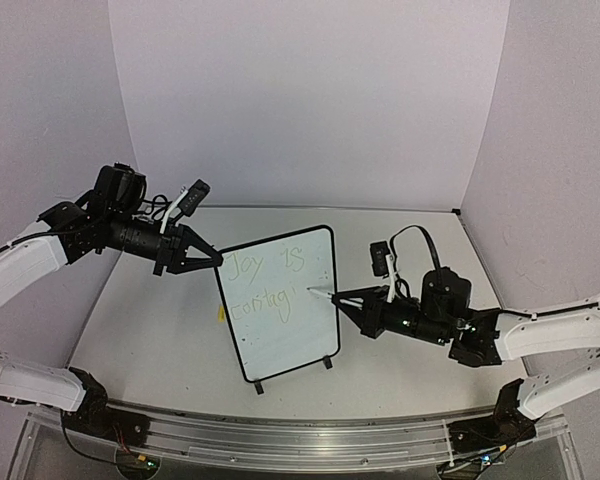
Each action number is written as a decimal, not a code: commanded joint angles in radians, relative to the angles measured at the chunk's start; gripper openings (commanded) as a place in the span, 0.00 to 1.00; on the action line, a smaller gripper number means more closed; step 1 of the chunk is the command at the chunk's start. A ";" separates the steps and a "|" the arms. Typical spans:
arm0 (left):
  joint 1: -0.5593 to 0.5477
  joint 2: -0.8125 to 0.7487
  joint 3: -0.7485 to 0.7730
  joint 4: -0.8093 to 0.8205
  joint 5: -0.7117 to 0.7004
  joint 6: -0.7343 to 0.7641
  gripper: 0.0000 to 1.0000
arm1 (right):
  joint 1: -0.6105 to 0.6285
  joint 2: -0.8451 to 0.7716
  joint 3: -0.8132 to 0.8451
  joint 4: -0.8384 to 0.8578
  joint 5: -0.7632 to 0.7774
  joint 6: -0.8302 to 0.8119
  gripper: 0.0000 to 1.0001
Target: Write a sentence on the whiteboard
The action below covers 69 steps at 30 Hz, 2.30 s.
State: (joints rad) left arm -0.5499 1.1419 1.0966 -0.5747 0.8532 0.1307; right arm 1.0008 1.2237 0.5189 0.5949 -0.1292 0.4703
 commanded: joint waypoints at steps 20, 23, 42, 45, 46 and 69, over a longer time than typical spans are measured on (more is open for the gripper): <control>-0.005 -0.003 -0.006 -0.022 0.009 0.003 0.00 | -0.009 0.080 0.036 0.071 -0.038 0.031 0.00; -0.006 -0.002 -0.006 -0.021 0.010 0.003 0.00 | -0.009 0.061 0.010 0.069 -0.035 0.047 0.00; -0.005 0.001 -0.007 -0.021 0.011 0.002 0.00 | -0.009 0.013 0.039 0.048 0.017 0.005 0.00; -0.005 0.000 -0.007 -0.022 0.009 0.001 0.00 | -0.009 0.016 0.038 0.049 0.008 0.009 0.00; -0.005 0.001 -0.007 -0.022 0.009 0.002 0.00 | -0.009 0.011 0.034 0.049 0.006 0.012 0.00; -0.005 0.001 -0.007 -0.023 0.008 0.002 0.00 | -0.009 0.000 0.051 0.030 0.018 -0.005 0.00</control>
State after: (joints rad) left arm -0.5499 1.1419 1.0966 -0.5747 0.8532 0.1307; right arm 0.9970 1.2136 0.5250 0.6097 -0.1298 0.4848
